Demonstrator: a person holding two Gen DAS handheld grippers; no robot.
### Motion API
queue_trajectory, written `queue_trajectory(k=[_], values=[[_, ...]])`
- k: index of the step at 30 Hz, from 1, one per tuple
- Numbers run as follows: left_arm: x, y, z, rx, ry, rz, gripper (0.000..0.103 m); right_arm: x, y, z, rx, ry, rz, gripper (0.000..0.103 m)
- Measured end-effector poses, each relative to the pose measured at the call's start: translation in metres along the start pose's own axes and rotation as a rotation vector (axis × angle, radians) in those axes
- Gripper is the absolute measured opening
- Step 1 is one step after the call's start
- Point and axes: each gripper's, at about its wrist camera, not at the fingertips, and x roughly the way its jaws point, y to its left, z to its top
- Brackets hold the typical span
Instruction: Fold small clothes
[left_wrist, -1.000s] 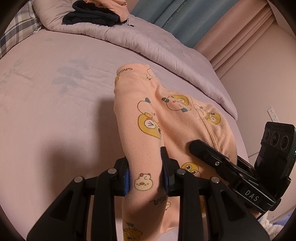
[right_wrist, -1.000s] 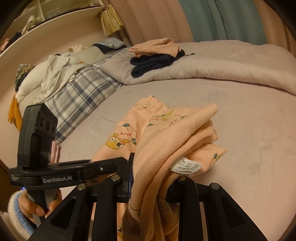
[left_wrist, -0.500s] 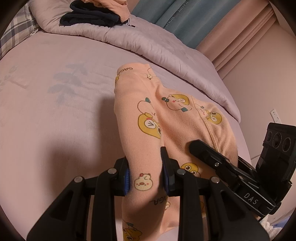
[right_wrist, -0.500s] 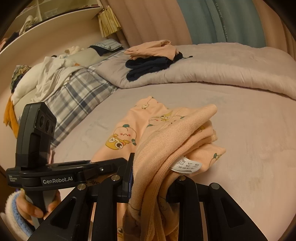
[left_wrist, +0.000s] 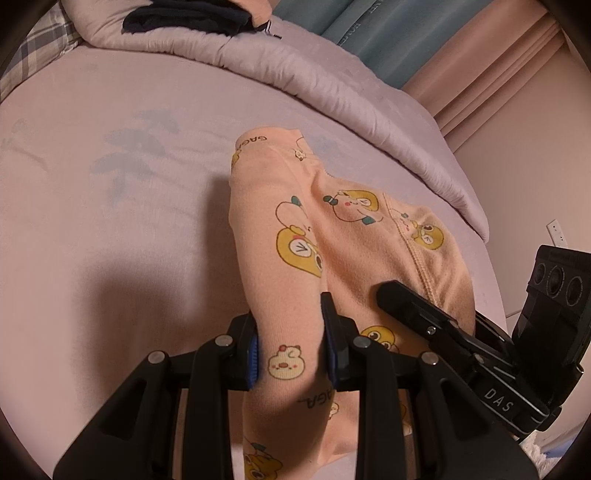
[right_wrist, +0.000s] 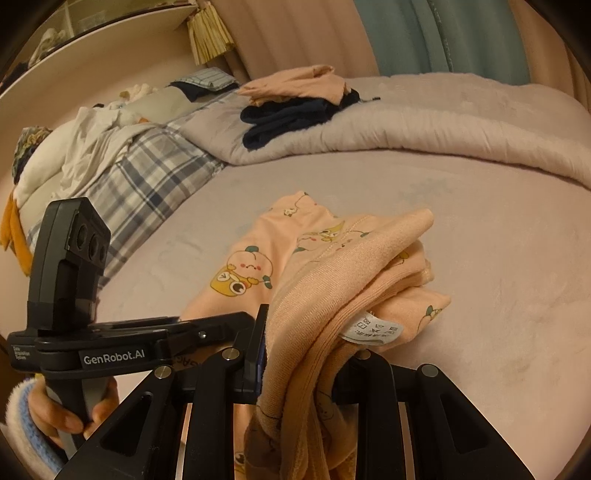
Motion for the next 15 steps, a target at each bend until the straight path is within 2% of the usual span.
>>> queue_trajectory(k=[9,15], values=[[0.023,0.017,-0.002,-0.052,0.062,0.023,0.027,0.022,-0.013,-0.01,0.076,0.098,0.008,0.027],[0.026,0.024,-0.005,-0.07,0.069,0.026,0.028,0.028,-0.018,-0.015,0.099,0.127,0.005,0.027]])
